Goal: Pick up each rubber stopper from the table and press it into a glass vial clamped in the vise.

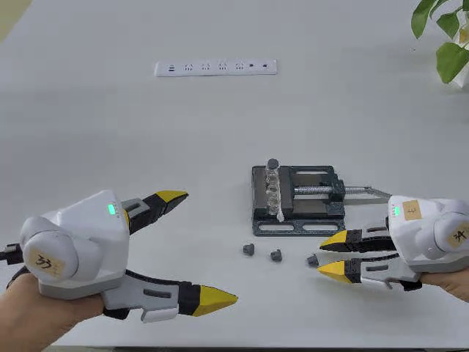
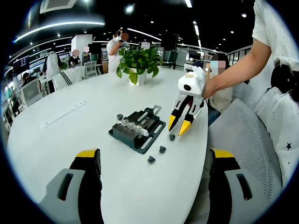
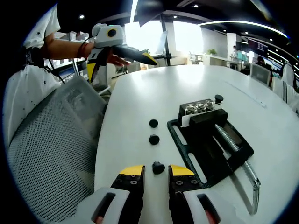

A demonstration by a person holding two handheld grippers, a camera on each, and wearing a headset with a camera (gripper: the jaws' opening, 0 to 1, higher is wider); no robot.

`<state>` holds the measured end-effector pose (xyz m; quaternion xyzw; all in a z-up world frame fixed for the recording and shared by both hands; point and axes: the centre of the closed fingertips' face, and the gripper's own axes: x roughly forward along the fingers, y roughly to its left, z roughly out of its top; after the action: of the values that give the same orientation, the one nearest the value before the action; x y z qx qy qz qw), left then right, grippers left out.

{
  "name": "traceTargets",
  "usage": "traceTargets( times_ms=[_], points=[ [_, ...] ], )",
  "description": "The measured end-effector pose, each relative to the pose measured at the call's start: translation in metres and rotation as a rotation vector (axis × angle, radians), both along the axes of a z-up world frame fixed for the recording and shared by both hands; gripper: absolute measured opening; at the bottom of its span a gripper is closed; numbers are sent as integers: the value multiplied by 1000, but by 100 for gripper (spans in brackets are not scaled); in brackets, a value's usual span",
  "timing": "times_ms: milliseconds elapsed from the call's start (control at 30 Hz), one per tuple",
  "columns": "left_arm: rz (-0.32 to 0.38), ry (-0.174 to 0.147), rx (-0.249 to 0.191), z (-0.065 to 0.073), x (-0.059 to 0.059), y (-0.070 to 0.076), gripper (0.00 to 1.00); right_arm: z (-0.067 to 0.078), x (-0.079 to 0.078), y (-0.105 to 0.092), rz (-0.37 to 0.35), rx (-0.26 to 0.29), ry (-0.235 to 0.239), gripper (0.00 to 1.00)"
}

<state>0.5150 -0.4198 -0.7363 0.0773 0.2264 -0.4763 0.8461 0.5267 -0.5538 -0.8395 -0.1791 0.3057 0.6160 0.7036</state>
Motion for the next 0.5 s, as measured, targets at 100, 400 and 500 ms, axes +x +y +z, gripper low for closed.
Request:
traceTargets(
  times_ms=[100,400,500],
  points=[
    [1,1,4,0,0,1,96,-2,1,1,24,-5,-3,15],
    [11,5,3,-1,2,0,96,-8,-1,3,113,-33,-17,12],
    [13,7,2,-2,2,0,96,-10,-2,4,130,-36,-14,11]
  ],
)
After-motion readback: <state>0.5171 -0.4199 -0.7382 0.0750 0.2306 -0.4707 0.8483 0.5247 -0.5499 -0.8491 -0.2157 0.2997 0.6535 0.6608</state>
